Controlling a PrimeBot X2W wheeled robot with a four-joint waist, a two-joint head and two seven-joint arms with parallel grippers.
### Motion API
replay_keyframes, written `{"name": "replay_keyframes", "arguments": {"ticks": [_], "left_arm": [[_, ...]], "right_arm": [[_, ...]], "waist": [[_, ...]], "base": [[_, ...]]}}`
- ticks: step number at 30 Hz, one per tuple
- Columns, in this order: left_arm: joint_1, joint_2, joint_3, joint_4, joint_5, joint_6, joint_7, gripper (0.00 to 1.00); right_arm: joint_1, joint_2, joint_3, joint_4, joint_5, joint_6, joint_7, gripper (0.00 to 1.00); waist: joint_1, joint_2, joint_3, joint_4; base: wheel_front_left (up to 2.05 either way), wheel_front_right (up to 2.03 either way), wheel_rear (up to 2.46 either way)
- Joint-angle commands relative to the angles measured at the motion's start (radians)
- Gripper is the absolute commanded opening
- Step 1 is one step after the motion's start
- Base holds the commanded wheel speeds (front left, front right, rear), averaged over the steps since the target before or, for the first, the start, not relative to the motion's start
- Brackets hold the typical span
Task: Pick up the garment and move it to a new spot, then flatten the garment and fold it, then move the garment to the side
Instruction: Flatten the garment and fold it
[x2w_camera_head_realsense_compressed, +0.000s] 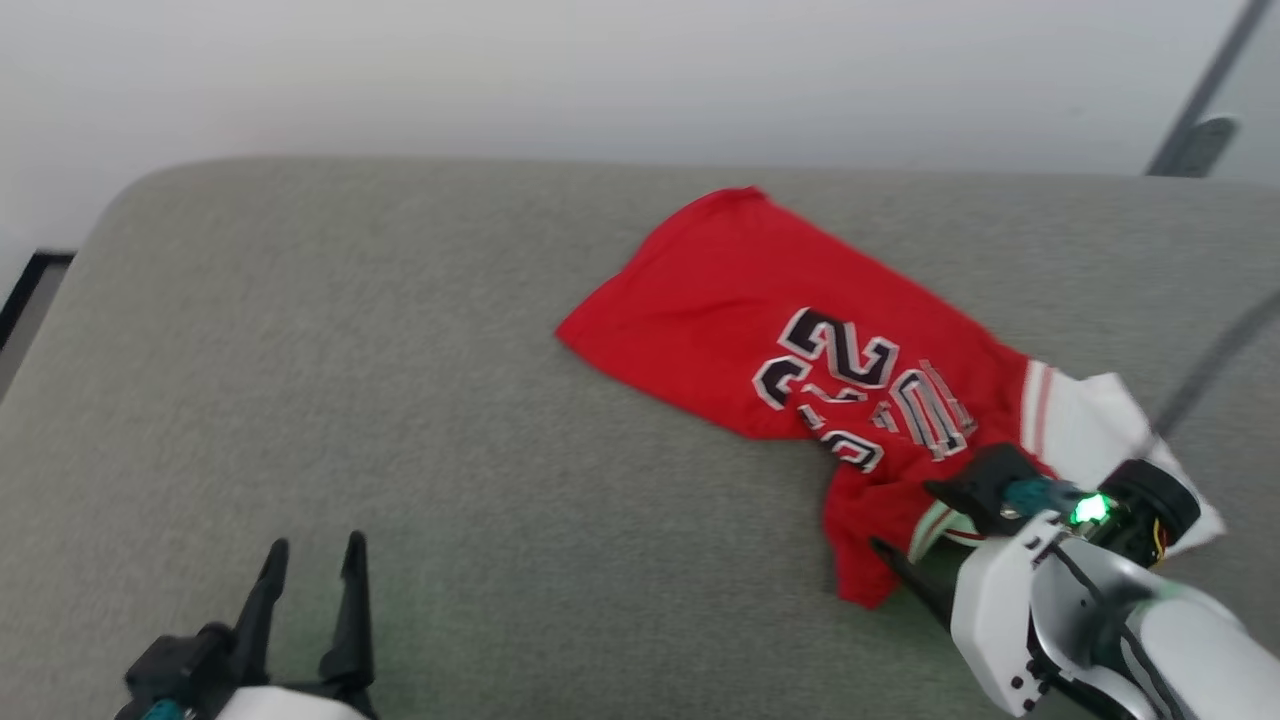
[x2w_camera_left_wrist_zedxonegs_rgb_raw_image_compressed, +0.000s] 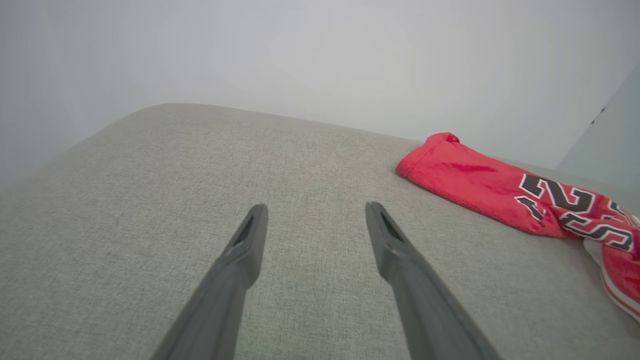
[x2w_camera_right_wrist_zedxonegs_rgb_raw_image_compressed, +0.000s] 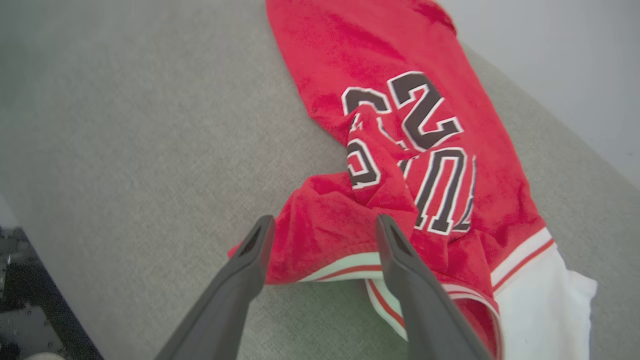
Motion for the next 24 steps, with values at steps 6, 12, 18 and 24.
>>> {"name": "replay_keyframes", "arguments": {"ticks": [6, 12, 18, 24], "left_arm": [[-0.065, -0.036, -0.024, -0.004, -0.018, -0.002, -0.005, 1.0], [-0.094, -0.054, -0.03, -0.001, -0.03, -0.002, -0.005, 1.0], [-0.106, -0.061, -0.02, 0.0, -0.035, -0.001, -0.005, 1.0], [-0.102, -0.049, -0.018, 0.0, -0.03, -0.001, -0.005, 1.0]], "right_arm": [[-0.148, -0.105, 0.17, -0.004, 0.044, -0.001, 0.24, 1.0], [-0.199, -0.121, 0.239, 0.084, 0.052, -0.001, 0.299, 1.0], [-0.201, -0.086, 0.232, 0.17, 0.032, -0.003, 0.248, 0.0], [-0.202, -0.016, 0.045, 0.162, 0.054, -0.003, 0.09, 0.0]], "waist": [[0.0, 0.0, 0.104, 0.095], [0.0, 0.0, 0.153, 0.132], [0.0, 0.0, 0.166, 0.128], [0.0, 0.0, 0.143, 0.068]], "base": [[0.0, 0.0, 0.0], [0.0, 0.0, 0.0], [0.0, 0.0, 0.0], [0.0, 0.0, 0.0]]}}
